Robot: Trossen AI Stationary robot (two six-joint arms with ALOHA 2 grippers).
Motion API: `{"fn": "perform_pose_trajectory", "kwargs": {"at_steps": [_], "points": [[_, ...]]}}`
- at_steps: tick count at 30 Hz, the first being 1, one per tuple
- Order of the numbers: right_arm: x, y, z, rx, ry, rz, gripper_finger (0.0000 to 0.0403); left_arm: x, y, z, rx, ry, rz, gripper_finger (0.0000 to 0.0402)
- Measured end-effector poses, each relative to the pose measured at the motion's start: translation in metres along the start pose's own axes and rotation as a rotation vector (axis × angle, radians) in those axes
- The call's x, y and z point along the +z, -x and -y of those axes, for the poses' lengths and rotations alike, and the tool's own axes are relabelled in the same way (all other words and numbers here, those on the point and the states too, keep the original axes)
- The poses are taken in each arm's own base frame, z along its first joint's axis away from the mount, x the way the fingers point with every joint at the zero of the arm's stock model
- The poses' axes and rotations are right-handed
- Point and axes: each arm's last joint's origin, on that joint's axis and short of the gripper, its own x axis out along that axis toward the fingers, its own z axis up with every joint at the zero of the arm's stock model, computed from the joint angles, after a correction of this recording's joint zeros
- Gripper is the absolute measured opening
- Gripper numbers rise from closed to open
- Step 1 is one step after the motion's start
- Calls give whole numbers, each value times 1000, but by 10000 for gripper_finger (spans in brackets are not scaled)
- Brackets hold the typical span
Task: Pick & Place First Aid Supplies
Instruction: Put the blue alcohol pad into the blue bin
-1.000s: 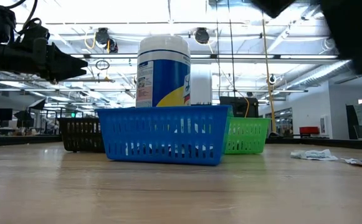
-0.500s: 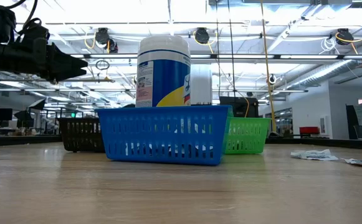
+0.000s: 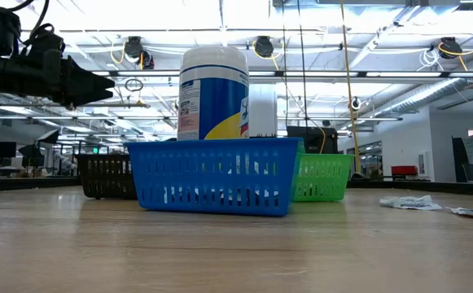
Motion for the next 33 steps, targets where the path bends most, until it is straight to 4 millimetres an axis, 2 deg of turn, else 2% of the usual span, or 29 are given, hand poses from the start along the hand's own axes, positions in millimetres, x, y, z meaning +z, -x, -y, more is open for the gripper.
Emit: {"fn": "perform_pose_trajectory", "kwargs": {"at_steps": [11, 17, 21, 27, 33], "points": [[10, -40, 14, 14, -18, 20, 171, 0, 0, 0, 0, 0, 0, 397], [16, -49, 17, 41, -2, -8, 166, 0, 0, 0, 0, 0, 0, 397], [19, -52, 19, 45, 11, -41, 124, 0, 0, 0, 0, 0, 0, 397], [22, -52, 16, 64, 5, -51, 15, 0, 0, 0, 0, 0, 0, 397], [26, -48, 18, 62, -57, -37, 10, 0, 0, 0, 0, 0, 0, 397]]}}
